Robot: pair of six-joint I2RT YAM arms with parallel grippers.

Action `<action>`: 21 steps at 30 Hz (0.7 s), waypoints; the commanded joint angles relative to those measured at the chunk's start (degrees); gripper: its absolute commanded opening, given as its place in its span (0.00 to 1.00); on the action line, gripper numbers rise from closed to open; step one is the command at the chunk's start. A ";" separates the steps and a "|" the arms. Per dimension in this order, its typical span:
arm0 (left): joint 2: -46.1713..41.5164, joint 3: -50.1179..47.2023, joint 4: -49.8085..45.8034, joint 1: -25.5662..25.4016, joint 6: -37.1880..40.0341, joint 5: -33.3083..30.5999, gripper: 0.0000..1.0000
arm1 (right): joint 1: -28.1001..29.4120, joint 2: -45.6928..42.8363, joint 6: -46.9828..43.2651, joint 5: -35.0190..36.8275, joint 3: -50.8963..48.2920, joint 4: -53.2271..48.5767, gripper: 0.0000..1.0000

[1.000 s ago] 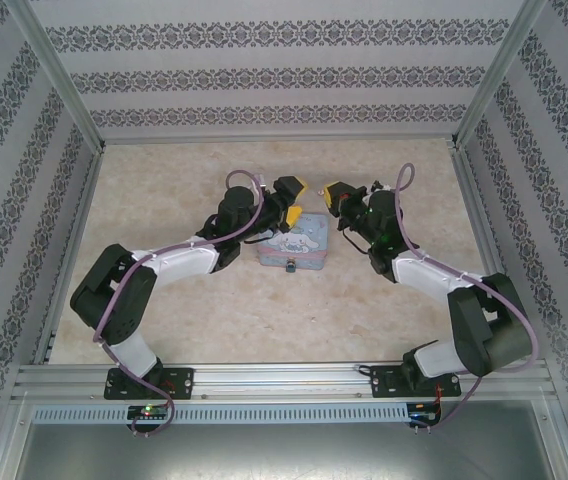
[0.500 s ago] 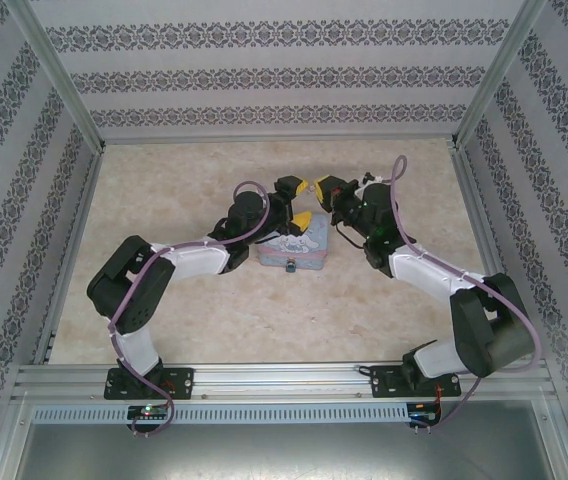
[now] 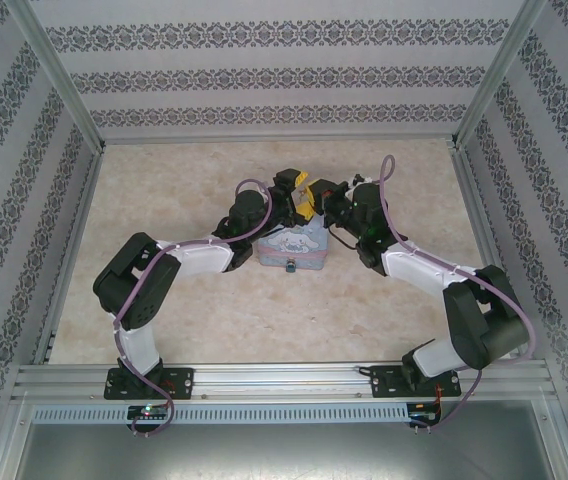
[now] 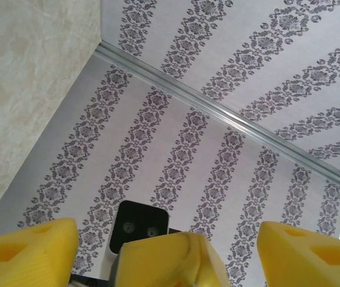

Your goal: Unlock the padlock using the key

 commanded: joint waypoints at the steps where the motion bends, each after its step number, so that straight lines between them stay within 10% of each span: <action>1: 0.91 -0.13 4.42 -0.71 -0.81 -1.66 0.72 | -0.93 -1.92 -1.28 1.01 -1.62 1.17 0.00; 21: 2.28 -0.88 3.38 -0.71 0.92 -2.01 0.46 | -3.76 -5.38 -0.80 0.20 -5.82 1.60 0.00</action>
